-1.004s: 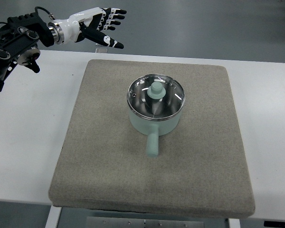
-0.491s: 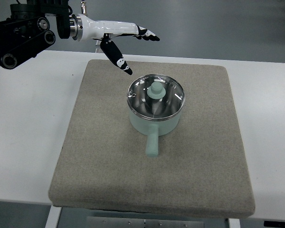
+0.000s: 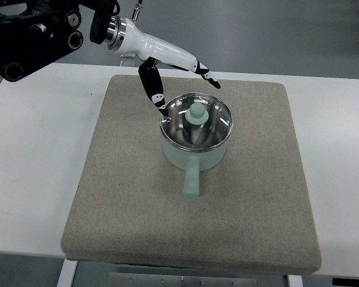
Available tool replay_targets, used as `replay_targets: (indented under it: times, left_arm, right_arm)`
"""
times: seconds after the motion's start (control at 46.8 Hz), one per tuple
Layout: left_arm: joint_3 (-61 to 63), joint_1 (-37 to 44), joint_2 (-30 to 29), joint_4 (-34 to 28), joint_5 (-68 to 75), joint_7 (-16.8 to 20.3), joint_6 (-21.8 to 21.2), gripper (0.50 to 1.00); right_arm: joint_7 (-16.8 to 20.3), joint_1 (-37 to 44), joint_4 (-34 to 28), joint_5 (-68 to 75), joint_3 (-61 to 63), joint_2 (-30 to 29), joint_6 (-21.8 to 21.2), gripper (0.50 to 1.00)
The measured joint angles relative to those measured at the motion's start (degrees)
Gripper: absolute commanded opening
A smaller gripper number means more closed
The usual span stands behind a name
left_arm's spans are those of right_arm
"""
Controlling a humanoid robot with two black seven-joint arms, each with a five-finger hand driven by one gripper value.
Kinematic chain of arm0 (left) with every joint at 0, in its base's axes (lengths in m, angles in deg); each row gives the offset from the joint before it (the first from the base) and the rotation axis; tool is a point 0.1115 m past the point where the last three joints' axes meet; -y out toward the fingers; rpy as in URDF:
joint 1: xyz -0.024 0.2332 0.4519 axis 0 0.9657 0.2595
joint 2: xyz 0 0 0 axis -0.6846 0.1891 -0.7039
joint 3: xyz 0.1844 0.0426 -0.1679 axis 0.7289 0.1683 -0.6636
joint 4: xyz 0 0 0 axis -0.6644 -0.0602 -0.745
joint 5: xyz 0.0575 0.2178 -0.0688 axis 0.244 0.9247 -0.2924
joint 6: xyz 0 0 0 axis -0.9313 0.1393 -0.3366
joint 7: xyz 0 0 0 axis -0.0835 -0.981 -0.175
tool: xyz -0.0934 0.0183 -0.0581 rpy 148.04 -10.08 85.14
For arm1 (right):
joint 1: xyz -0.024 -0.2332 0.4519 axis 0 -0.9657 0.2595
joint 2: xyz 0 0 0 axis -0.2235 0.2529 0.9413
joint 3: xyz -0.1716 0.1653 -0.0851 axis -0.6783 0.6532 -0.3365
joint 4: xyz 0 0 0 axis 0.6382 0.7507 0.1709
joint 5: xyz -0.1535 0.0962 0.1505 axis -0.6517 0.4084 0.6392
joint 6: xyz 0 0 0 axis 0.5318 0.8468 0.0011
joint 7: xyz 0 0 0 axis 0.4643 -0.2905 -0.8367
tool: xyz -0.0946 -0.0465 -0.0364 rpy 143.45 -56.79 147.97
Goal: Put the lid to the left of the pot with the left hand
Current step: 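Lower the left hand onto the glass lid around the green knob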
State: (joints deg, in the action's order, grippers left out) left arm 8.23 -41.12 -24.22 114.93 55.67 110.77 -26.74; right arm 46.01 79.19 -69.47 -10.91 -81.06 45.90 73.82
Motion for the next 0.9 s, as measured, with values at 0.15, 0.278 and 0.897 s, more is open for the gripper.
replay_targets:
  times: [0.15,0.278,0.897]
  left_arm:
    - [0.0,-0.3,1.1,0.2,6.5,1.8,-0.4,0.994]
    - [0.0,0.1,1.4,0.2,10.5,2.1,-1.2,0.992]
    - [4.3,0.6,3.7,-0.6,15.1,1.9,-8.4,0.994]
  right_arm:
    - [0.0,0.0,0.0,0.0,0.0,0.0,0.0,0.924]
    - [0.0,0.0,0.0,0.0,0.0,0.0,0.0,0.924]
    - [0.0,0.0,0.0,0.0,0.0,0.0,0.0,0.924]
